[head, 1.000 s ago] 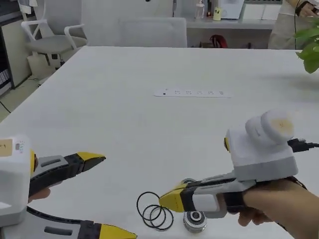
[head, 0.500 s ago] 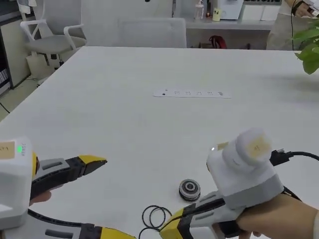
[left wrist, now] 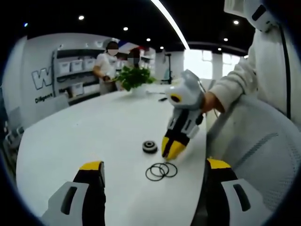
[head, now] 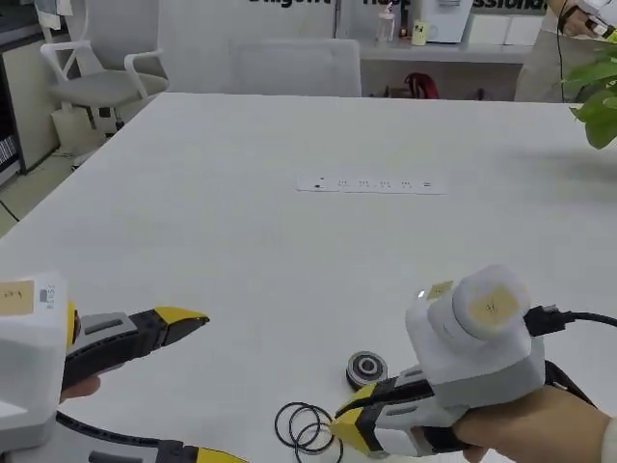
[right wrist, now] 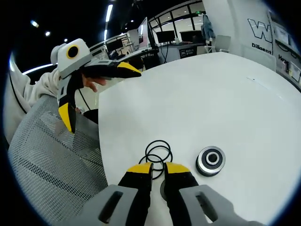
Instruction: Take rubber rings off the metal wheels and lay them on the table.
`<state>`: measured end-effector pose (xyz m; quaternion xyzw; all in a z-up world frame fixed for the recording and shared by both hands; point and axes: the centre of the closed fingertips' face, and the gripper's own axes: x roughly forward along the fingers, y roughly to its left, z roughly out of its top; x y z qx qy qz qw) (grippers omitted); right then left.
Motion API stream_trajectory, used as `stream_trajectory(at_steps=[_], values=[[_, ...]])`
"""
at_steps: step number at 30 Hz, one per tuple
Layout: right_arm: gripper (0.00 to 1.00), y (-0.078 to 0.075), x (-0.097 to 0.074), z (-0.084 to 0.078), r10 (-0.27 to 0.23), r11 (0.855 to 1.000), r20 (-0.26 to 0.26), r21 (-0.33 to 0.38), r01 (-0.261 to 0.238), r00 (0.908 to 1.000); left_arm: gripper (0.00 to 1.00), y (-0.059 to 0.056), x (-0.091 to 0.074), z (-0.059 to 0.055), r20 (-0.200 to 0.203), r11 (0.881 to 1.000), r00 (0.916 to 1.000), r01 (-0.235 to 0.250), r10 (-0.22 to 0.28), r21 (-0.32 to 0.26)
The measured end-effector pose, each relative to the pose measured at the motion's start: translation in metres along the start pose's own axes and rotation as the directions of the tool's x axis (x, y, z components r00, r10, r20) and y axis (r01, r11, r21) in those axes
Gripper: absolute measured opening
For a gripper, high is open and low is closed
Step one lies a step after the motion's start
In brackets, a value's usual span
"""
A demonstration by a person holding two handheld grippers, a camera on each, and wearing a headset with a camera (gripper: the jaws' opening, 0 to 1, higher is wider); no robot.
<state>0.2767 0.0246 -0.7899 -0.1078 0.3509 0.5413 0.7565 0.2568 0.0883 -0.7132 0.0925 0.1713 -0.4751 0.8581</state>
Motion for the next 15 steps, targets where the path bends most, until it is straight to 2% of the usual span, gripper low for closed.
stream_trajectory(at_steps=[3, 9, 15], values=[[0.08, -0.004, -0.002, 0.002, -0.02, 1.0, 0.006, -0.015, 0.02, 0.9998, 0.89, 0.0, 0.0, 0.0, -0.002, 1.0, 1.0, 0.001, -0.001, 0.001], [0.08, -0.009, -0.005, 0.004, -0.029, 1.0, 0.019, -0.005, 0.029, 0.9994, 0.89, 0.0, 0.0, -0.001, -0.003, 1.0, 1.0, 0.0, 0.0, 0.0], [0.09, -0.021, -0.014, 0.011, -0.057, 0.998, 0.057, 0.025, 0.056, 0.9967, 0.89, -0.001, 0.0, -0.001, -0.003, 1.0, 1.0, 0.002, -0.002, -0.001]])
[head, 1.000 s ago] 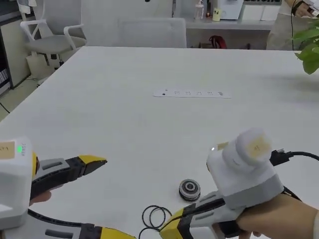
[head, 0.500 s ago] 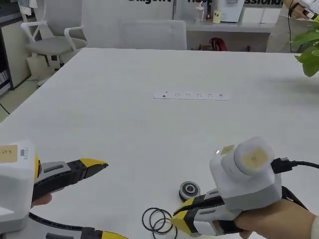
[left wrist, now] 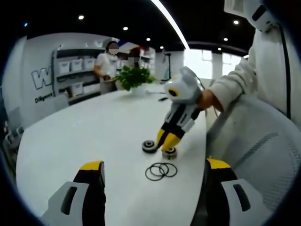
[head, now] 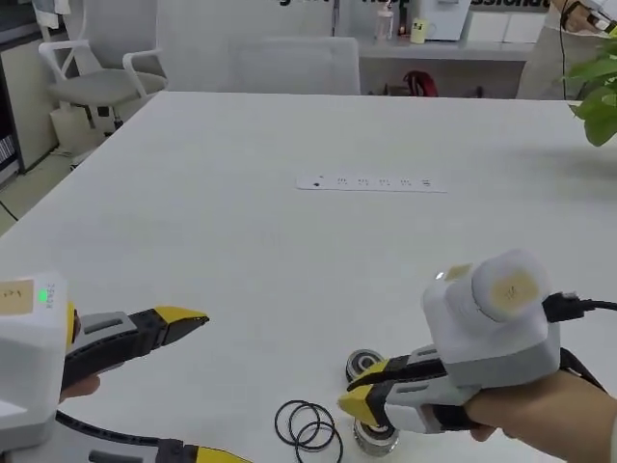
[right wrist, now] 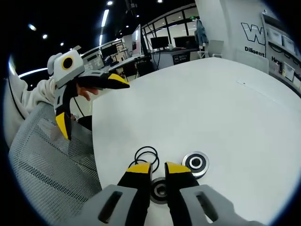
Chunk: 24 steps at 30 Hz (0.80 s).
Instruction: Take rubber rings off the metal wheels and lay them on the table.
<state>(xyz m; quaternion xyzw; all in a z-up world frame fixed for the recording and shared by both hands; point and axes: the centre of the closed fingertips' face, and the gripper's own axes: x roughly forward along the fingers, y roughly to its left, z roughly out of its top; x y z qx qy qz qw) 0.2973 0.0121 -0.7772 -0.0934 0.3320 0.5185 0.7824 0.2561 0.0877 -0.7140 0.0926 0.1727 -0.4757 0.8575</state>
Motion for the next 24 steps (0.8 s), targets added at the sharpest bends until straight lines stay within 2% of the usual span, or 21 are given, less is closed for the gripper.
stream_trajectory(at_steps=[9, 13, 18, 20, 24], values=[[0.09, -0.027, -0.018, 0.017, -0.071, 0.995, 0.093, 0.077, 0.064, 0.9931, 0.89, 0.0, 0.0, 0.0, 0.003, 1.0, 1.0, 0.006, -0.006, -0.01], [0.1, -0.033, -0.025, 0.022, -0.081, 0.993, 0.132, 0.101, 0.068, 0.9879, 0.89, 0.002, -0.001, 0.003, 0.014, 1.0, 0.9999, 0.002, -0.001, -0.015], [0.1, -0.041, -0.031, 0.026, -0.097, 0.989, 0.166, 0.124, 0.077, 0.9812, 0.89, 0.004, -0.001, 0.013, 0.028, 1.0, 0.9995, 0.013, -0.013, -0.007], [0.1, -0.045, -0.033, 0.026, -0.105, 0.987, 0.179, 0.136, 0.081, 0.9783, 0.89, 0.004, -0.001, 0.022, 0.033, 0.999, 0.9989, 0.032, -0.033, 0.01], [0.11, -0.054, -0.038, 0.025, -0.127, 0.981, 0.193, 0.169, 0.095, 0.9728, 0.89, 0.009, 0.0, 0.037, 0.045, 0.998, 0.9982, 0.039, -0.041, 0.053]])
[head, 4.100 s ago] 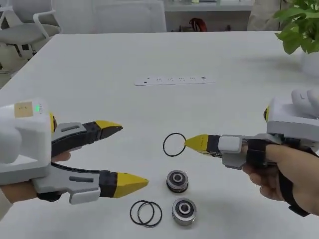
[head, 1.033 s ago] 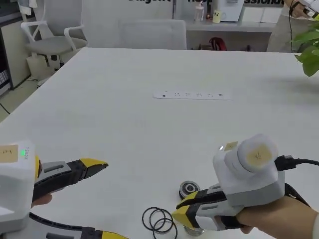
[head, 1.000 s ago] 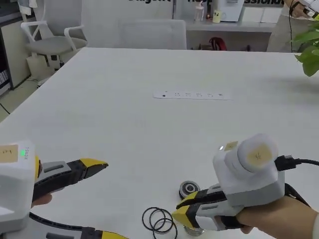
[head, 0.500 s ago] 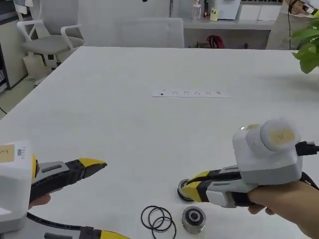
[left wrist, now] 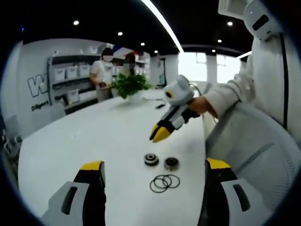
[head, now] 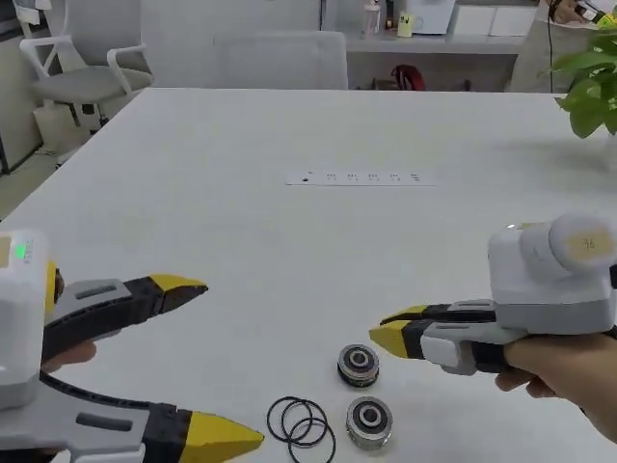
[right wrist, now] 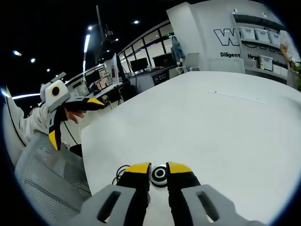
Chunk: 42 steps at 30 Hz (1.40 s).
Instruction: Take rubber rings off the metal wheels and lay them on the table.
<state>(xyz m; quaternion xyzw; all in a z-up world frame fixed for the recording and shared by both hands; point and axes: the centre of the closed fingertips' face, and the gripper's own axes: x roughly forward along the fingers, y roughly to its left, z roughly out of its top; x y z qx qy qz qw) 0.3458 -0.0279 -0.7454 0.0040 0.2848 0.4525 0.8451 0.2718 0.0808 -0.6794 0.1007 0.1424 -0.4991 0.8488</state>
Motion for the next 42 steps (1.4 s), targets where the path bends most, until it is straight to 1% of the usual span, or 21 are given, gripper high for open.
stream_trajectory(at_steps=[1, 3, 6, 8, 11, 14, 16, 18, 20, 23, 25, 28, 31, 33, 34, 35, 36, 37, 39, 42], values=[[0.11, -0.001, -0.001, 0.0, -0.002, 1.0, 0.003, 0.006, 0.002, 1.0, 0.89, 0.003, 0.001, 0.006, 0.006, 1.0, 1.0, 0.001, -0.001, 0.01], [0.11, -0.004, -0.002, 0.001, -0.007, 1.0, 0.01, 0.012, 0.006, 0.9999, 0.89, 0.009, 0.001, 0.014, 0.016, 1.0, 0.9998, 0.008, -0.008, 0.024], [0.11, -0.006, -0.004, 0.001, -0.014, 1.0, 0.018, 0.018, 0.014, 0.9997, 0.89, 0.015, 0.002, 0.023, 0.022, 0.999, 0.9996, 0.015, -0.016, 0.052], [0.11, -0.007, -0.006, 0.003, -0.012, 1.0, 0.03, 0.025, 0.012, 0.9995, 0.89, 0.015, 0.004, 0.028, 0.02, 0.997, 0.9993, 0.03, -0.032, 0.075], [0.11, -0.008, -0.007, 0.004, -0.015, 0.999, 0.039, 0.035, 0.014, 0.9991, 0.89, 0.016, 0.009, 0.034, 0.004, 0.993, 0.9986, 0.052, -0.053, 0.106], [0.11, -0.011, -0.008, 0.003, -0.019, 0.999, 0.04, 0.04, 0.017, 0.999, 0.89, 0.02, 0.014, 0.04, -0.005, 0.99, 0.9983, 0.058, -0.058, 0.13], [0.11, -0.012, -0.008, 0.002, -0.022, 0.999, 0.036, 0.041, 0.02, 0.9991, 0.89, 0.023, 0.018, 0.046, 0.0, 0.986, 0.9978, 0.065, -0.066, 0.152], [0.11, -0.014, -0.008, 0.0, -0.023, 0.999, 0.033, 0.042, 0.022, 0.9992, 0.88, 0.02, 0.023, 0.053, 0.006, 0.983, 0.9963, 0.083, -0.085, 0.162], [0.11, -0.014, -0.008, 0.0, -0.026, 0.999, 0.032, 0.046, 0.024, 0.9992, 0.88, 0.02, 0.029, 0.058, 0.004, 0.98, 0.9952, 0.095, -0.097, 0.176], [0.11, -0.016, -0.009, 0.0, -0.027, 0.998, 0.033, 0.051, 0.025, 0.9991, 0.88, 0.024, 0.036, 0.062, -0.007, 0.976, 0.9954, 0.095, -0.095, 0.196], [0.11, -0.016, -0.009, 0.0, -0.026, 0.998, 0.033, 0.056, 0.024, 0.9991, 0.88, 0.025, 0.04, 0.067, 0.001, 0.975, 0.995, 0.098, -0.1, 0.2], [0.11, -0.017, -0.009, -0.001, -0.028, 0.998, 0.03, 0.055, 0.026, 0.9991, 0.89, 0.025, 0.048, 0.077, 0.018, 0.974, 0.9932, 0.109, -0.115, 0.2], [0.11, -0.016, -0.008, -0.002, -0.028, 0.998, 0.028, 0.053, 0.027, 0.9992, 0.88, 0.027, 0.057, 0.084, 0.022, 0.97, 0.9925, 0.113, -0.12, 0.213], [0.11, -0.016, -0.008, -0.003, -0.027, 0.998, 0.025, 0.052, 0.025, 0.9993, 0.88, 0.03, 0.063, 0.086, 0.016, 0.969, 0.9929, 0.112, -0.118, 0.219], [0.11, -0.016, -0.008, -0.004, -0.026, 0.998, 0.023, 0.052, 0.025, 0.9994, 0.88, 0.032, 0.067, 0.085, 0.005, 0.969, 0.9937, 0.108, -0.112, 0.221], [0.11, -0.016, -0.007, -0.004, -0.026, 0.998, 0.021, 0.051, 0.025, 0.9994, 0.88, 0.035, 0.072, 0.08, -0.026, 0.969, 0.9947, 0.103, -0.1, 0.223], [0.11, -0.016, -0.007, -0.005, -0.026, 0.998, 0.02, 0.05, 0.025, 0.9995, 0.88, 0.036, 0.078, 0.076, -0.05, 0.967, 0.9938, 0.108, -0.099, 0.232], [0.11, -0.015, -0.007, -0.005, -0.025, 0.998, 0.016, 0.05, 0.024, 0.9996, 0.88, 0.034, 0.081, 0.074, -0.06, 0.964, 0.9927, 0.116, -0.104, 0.239], [0.11, -0.016, -0.006, -0.008, -0.025, 0.999, 0.009, 0.048, 0.025, 0.9996, 0.87, 0.029, 0.089, 0.071, -0.07, 0.963, 0.9901, 0.135, -0.121, 0.234], [0.11, -0.015, -0.005, -0.011, -0.023, 0.999, -0.002, 0.046, 0.023, 0.9997, 0.87, 0.023, 0.099, 0.066, -0.075, 0.961, 0.9866, 0.158, -0.145, 0.225]])
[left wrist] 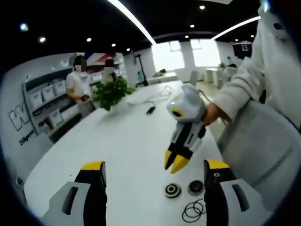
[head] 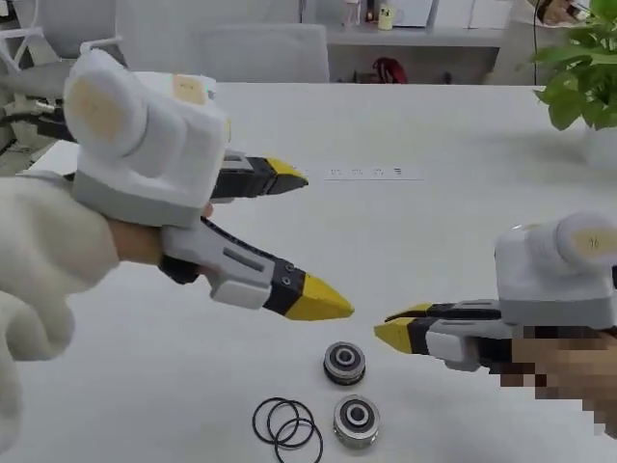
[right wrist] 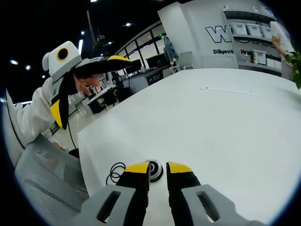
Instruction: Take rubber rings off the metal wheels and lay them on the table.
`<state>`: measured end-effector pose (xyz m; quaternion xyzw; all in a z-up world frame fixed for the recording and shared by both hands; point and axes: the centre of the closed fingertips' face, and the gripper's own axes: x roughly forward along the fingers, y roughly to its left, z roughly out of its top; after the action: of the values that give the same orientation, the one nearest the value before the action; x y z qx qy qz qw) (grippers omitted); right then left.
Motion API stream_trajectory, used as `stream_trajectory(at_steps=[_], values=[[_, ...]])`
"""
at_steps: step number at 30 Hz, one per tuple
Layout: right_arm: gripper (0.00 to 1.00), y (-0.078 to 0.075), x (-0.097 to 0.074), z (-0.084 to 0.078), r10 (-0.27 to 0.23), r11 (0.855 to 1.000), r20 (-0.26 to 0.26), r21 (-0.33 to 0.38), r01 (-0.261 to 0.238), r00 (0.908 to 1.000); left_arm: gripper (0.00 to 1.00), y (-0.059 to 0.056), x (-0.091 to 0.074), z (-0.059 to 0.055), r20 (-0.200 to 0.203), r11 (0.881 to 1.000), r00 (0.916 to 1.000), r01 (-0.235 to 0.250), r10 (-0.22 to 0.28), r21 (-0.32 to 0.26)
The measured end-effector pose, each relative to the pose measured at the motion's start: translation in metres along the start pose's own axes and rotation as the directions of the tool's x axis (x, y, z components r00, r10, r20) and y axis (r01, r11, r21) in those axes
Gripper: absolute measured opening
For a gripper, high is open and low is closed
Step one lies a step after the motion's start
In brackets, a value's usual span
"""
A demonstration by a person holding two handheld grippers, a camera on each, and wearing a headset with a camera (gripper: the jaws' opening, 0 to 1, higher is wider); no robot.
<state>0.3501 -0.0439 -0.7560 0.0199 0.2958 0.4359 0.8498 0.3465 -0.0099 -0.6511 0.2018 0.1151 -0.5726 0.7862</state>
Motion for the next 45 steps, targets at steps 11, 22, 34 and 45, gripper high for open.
stream_trajectory(at_steps=[11, 22, 34, 45], values=[[0.11, 0.003, 0.004, -0.012, 0.007, 1.0, -0.043, -0.012, -0.008, 0.999, 0.81, -0.027, 0.024, -0.042, -0.009, 0.995, 0.9977, 0.066, -0.067, -0.081], [0.12, 0.006, 0.01, -0.027, 0.026, 0.999, -0.1, -0.035, -0.029, 0.9947, 0.62, -0.019, 0.039, -0.073, -0.006, 0.992, 1.0, 0.001, -0.002, -0.13], [0.16, 0.007, 0.017, -0.041, 0.026, 0.996, -0.154, -0.078, -0.038, 0.9877, 0.4, -0.028, 0.052, -0.097, -0.055, 0.988, 0.9984, 0.007, -0.015, -0.154], [0.2, 0.01, 0.025, -0.05, 0.023, 0.993, -0.176, -0.109, -0.043, 0.9841, 0.25, -0.03, 0.062, -0.109, -0.078, 0.982, 0.9969, -0.014, -0.001, -0.189]])
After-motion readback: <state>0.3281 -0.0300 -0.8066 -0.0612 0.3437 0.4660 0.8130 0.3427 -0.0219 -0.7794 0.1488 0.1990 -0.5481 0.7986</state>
